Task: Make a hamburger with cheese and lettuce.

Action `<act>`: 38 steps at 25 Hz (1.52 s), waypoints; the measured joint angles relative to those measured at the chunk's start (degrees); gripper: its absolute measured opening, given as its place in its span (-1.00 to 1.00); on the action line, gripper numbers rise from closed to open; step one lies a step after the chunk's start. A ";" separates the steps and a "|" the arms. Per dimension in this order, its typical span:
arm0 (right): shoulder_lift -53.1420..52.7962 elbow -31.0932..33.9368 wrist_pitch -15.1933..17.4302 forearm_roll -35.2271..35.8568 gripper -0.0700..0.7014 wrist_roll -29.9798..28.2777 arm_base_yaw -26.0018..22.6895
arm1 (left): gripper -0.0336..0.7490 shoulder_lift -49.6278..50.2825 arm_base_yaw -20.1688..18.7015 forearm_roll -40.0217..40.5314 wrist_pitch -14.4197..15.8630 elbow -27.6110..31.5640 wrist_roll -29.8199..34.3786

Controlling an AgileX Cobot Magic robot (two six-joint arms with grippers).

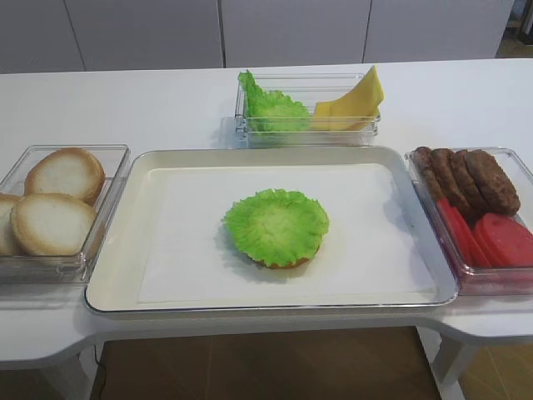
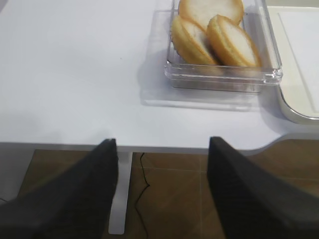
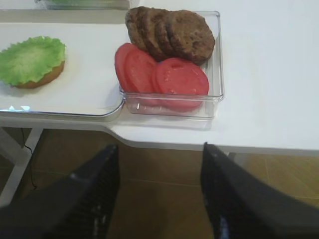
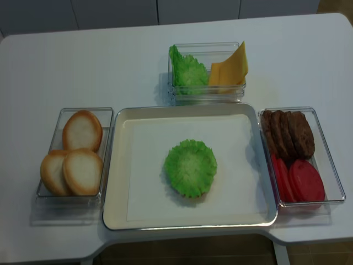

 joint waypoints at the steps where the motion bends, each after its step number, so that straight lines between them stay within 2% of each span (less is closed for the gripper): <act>1: 0.00 0.93 -0.82 0.00 0.21 -0.53 0.00 | 0.18 0.00 0.00 0.00 0.00 0.00 0.00; 4: 0.00 2.06 -2.07 0.00 0.21 -0.94 0.00 | 0.18 0.00 0.00 0.00 0.00 0.00 0.00; 14: 0.00 2.28 -2.45 0.00 0.21 -1.12 -0.13 | 0.18 0.00 0.00 0.00 0.00 0.00 0.00; 22: 0.00 2.28 -2.45 -0.11 0.21 -1.21 -6.49 | 0.18 0.00 0.00 0.00 0.00 0.00 0.00; 38: 0.00 2.28 -2.45 -1.74 0.21 -1.72 -6.86 | 0.18 0.00 0.00 0.00 0.00 0.00 0.00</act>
